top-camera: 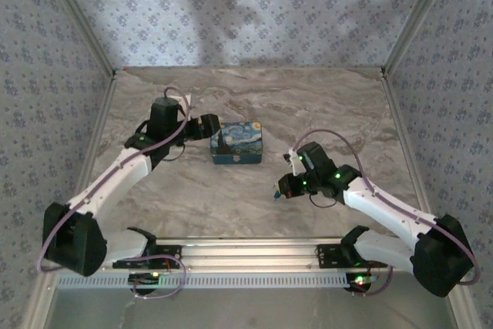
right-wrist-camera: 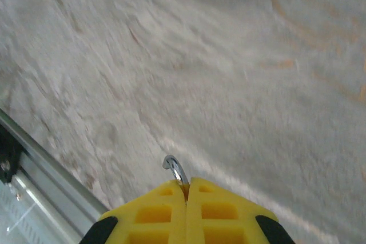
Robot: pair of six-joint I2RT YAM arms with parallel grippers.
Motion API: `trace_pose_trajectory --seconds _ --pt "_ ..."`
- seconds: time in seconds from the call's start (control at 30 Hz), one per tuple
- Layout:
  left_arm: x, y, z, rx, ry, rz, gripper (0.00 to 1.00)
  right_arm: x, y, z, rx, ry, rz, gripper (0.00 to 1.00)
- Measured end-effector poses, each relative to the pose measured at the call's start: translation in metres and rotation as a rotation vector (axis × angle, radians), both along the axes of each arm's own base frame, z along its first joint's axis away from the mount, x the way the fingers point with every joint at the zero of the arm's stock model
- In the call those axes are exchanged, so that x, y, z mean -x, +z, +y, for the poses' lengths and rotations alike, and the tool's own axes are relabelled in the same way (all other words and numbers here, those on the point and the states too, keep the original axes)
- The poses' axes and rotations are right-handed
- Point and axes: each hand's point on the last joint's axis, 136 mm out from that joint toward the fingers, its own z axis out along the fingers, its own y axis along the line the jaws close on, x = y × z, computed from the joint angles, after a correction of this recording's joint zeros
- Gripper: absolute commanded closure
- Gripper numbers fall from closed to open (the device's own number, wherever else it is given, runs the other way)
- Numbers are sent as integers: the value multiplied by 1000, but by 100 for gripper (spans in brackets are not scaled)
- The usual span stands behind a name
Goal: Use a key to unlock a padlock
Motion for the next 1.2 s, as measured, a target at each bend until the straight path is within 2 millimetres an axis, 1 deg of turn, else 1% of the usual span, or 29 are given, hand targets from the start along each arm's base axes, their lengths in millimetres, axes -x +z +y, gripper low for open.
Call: trace_pose_trajectory --seconds 0.07,0.13,0.33,0.4,0.47,0.5,0.57,0.77,0.83,0.93,1.0,1.1,1.2 --pt "6 0 8 -8 25 -15 21 7 -7 -4 29 4 37 98" --pt "10 -1 16 -16 47 -24 20 10 -13 -7 50 5 65 98" --pt "17 -5 31 -35 93 -40 19 10 -33 -9 96 7 118 97" --pt "18 -8 35 -42 107 -39 19 6 -38 -10 105 -4 129 93" --pt "20 -12 39 -46 117 -35 19 0 -42 -12 105 -21 129 85" --pt "21 -14 41 -50 121 -30 19 -3 -42 -13 101 -28 124 84" --pt "22 -16 44 -53 131 -29 19 -10 -45 -15 96 -43 115 81" --pt "26 -16 52 -59 153 -30 18 -30 -53 -22 77 -91 113 80" --pt "26 -15 54 -59 159 -32 18 -34 -54 -24 74 -103 112 78" --pt "26 -12 57 -58 168 -41 17 -41 -51 -29 69 -116 91 69" --pt "27 -8 60 -61 181 -54 14 -47 -43 -32 56 -130 57 64" --pt "28 -2 69 -80 219 -82 8 -62 -22 -44 31 -178 -35 60" --pt "28 4 85 -115 281 -122 3 -81 1 -64 23 -257 -142 54"
